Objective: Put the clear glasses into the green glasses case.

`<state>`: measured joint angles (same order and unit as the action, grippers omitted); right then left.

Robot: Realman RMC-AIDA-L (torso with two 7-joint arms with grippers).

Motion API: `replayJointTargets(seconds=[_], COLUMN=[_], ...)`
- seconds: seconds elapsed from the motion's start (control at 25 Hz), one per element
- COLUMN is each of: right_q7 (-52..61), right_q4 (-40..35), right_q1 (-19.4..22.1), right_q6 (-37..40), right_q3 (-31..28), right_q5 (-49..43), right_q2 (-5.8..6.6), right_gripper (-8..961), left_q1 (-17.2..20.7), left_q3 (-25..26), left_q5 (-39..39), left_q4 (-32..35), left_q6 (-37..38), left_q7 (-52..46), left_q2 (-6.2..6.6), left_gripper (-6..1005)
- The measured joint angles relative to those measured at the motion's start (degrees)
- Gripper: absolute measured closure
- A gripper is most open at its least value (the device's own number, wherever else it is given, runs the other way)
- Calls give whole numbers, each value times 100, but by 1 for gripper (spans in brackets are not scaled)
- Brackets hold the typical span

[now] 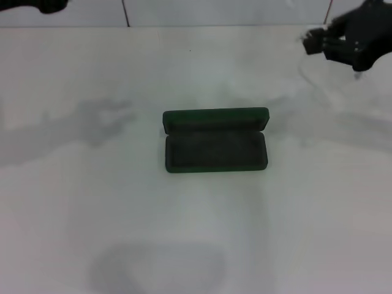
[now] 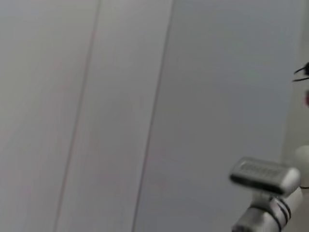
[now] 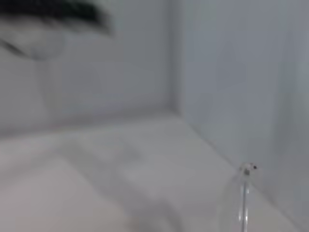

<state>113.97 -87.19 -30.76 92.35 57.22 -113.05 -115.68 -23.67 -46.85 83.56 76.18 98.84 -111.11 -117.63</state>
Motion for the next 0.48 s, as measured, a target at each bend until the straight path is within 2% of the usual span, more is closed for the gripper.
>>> replayJointTargets(seconds=[0.12,0.24,0.48], right_q7=[-1170,-2084,-3331], right_q4=[263,629,1617], right_q1=[280,473,381], right_q6=[247,292,205], right_q3=[-40,379,1322], right_q5=[1065,1689,2462], right_q2=[-18,-17,-26], right_gripper=[881,885,884], left_q1=[-31,-33,-91], left_q3=[-20,-52,-123], left_q5=[-20,-36,-49], left_q4=[9,112,135], left_q6=[121,180,239], left_q7=[27,44,347], left_q2=[-22,-79,-176], left_gripper=[669,668,673])
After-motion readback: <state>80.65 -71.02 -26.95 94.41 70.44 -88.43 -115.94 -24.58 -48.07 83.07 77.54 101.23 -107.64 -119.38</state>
